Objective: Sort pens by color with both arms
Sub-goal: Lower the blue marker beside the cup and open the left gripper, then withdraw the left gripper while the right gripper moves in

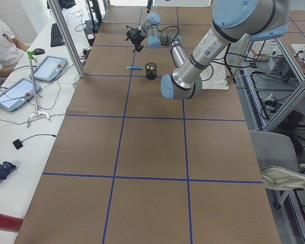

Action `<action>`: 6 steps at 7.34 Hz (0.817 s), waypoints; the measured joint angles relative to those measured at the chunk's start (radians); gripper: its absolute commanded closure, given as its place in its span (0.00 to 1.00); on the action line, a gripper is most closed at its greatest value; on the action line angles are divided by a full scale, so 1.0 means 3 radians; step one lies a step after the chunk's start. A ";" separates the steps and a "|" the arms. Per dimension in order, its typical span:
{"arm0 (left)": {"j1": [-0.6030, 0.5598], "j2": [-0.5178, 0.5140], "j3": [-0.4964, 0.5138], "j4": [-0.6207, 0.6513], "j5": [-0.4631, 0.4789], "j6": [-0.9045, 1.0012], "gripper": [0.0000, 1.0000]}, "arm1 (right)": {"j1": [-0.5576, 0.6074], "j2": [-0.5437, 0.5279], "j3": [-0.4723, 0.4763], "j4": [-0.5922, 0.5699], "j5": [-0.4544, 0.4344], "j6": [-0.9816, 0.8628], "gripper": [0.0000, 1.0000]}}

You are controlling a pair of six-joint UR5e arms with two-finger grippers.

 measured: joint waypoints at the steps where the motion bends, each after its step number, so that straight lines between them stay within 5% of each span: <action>1: -0.0049 0.0252 -0.0273 0.0104 -0.0026 0.0461 0.01 | 0.0000 0.0003 0.0000 0.0000 -0.0004 -0.0002 0.01; 6: -0.0409 0.1419 -0.1333 0.0823 -0.0528 0.2838 0.01 | 0.0000 0.0087 0.0012 -0.0004 -0.0026 0.0007 0.01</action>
